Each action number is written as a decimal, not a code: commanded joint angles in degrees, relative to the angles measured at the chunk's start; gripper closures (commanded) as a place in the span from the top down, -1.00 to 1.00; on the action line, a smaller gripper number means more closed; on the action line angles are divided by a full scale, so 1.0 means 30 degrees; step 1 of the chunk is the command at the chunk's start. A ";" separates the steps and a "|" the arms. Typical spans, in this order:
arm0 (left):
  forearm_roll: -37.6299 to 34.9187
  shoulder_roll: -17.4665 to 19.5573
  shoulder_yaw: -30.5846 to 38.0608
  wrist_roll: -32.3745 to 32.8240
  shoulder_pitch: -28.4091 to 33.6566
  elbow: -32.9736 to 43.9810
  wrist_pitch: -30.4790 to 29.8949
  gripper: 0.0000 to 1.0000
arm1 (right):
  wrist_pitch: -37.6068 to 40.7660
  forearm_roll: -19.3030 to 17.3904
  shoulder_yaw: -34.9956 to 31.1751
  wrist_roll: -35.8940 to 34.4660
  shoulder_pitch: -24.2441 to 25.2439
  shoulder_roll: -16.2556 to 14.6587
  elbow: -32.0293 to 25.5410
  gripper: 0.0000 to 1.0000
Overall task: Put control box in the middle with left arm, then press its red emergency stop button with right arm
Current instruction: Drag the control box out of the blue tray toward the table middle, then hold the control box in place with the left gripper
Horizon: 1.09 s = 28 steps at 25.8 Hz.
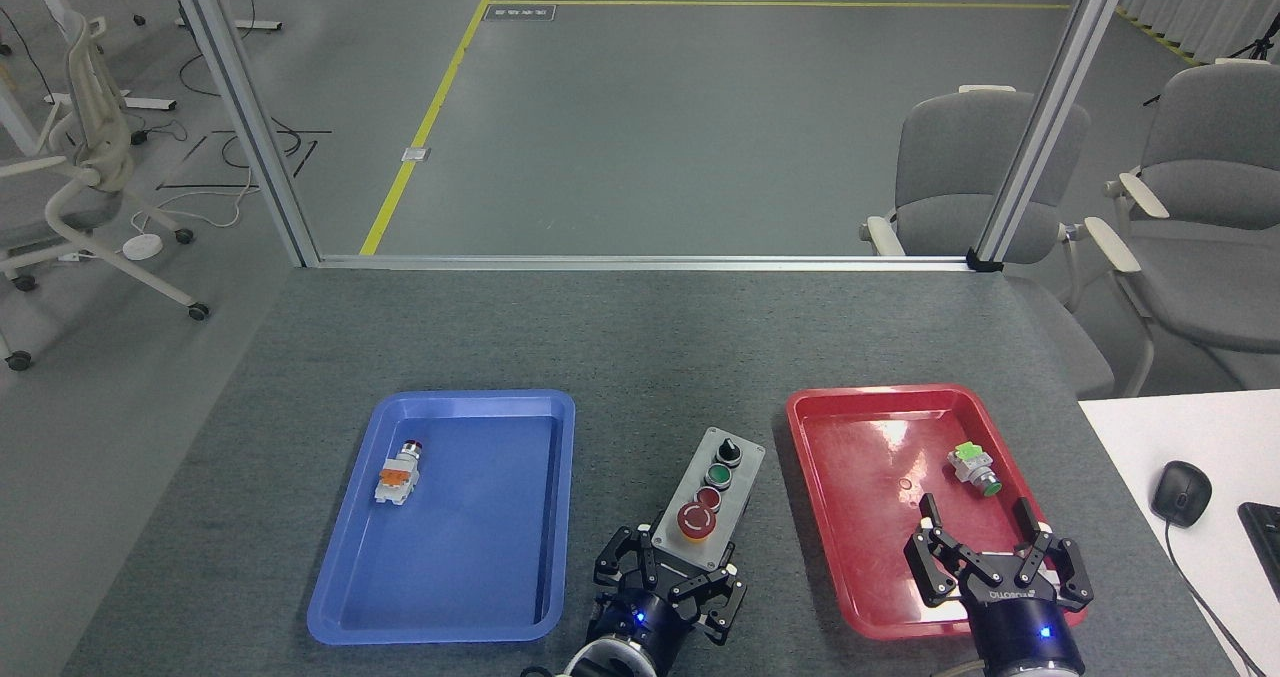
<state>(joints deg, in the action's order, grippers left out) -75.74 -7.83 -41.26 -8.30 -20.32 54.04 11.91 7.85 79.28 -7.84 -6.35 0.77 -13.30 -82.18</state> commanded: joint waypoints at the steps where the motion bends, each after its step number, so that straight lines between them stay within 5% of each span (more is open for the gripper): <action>1: 0.0140 0.0003 -0.0047 0.0042 -0.0081 -0.0112 -0.0074 -1.00 | -0.0010 -0.0029 0.0005 0.0007 -0.0053 -0.0018 0.0000 0.97; 10: 0.0140 0.0003 -0.0896 0.0042 -0.0139 -0.0522 -0.0103 -0.87 | 0.0224 0.0000 0.0093 0.0095 0.0064 0.0011 0.0000 0.97; 24: 0.0140 0.0003 -0.0896 0.0072 -0.0139 -0.0463 0.0073 0.40 | -0.0098 -0.0087 0.1295 0.0066 -0.0053 -0.0018 -0.0059 0.97; 28: 0.0140 0.0003 -0.0896 0.0042 -0.0168 -0.0463 0.0102 0.60 | -0.0333 -0.0087 0.1793 0.0066 -0.0053 -0.0018 -0.0059 0.97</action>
<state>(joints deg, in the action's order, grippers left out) -75.32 -7.82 -43.95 -8.10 -20.78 52.61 12.17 7.28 79.06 -3.30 -5.86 0.58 -13.32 -82.32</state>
